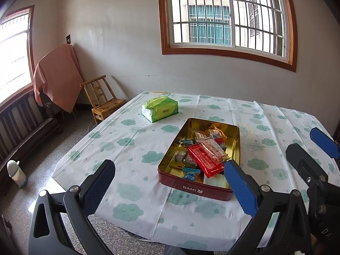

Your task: Organize snacks

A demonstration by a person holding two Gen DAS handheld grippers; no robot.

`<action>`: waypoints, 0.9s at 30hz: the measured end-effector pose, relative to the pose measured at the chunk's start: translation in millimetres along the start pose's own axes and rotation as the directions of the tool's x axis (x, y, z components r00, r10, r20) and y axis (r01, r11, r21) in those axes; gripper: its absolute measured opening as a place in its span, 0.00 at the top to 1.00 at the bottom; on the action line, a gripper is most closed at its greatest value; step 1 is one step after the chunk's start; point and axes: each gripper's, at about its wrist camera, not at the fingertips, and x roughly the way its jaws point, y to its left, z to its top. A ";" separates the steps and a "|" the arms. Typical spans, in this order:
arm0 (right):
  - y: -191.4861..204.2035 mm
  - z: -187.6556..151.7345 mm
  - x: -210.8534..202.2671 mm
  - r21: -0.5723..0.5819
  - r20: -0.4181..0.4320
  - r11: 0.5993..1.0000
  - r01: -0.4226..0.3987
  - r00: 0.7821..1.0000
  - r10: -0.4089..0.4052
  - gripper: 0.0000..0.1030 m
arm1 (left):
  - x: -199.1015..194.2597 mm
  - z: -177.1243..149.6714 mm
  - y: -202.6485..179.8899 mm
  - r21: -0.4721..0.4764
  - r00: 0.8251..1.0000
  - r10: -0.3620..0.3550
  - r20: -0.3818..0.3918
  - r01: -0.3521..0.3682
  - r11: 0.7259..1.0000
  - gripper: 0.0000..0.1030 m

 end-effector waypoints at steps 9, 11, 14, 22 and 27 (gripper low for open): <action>0.8 1.4 4.0 0.000 -0.017 1.000 0.026 1.000 -0.026 0.23 | 0.2 1.4 -0.1 0.001 1.000 0.002 0.002 -0.002 1.000 0.00; 0.6 1.6 5.3 0.001 -0.022 0.999 0.032 0.999 -0.032 0.23 | 0.1 1.8 -0.4 0.001 1.000 0.002 0.001 -0.002 1.000 0.00; 0.5 0.1 8.3 -0.003 -0.038 0.999 0.043 0.998 -0.043 0.23 | 0.2 1.8 -0.5 0.000 1.000 0.002 0.000 -0.002 1.000 0.00; -0.2 -2.7 13.2 -0.002 -0.057 0.998 0.058 0.997 -0.058 0.23 | 3.2 -1.0 -3.1 0.006 1.000 0.004 -0.009 -0.004 1.000 0.00; -4.0 -7.0 19.7 -0.002 -0.083 0.998 0.065 0.994 -0.064 0.23 | 4.1 -1.9 -5.7 0.013 1.000 0.008 0.002 -0.008 1.000 0.00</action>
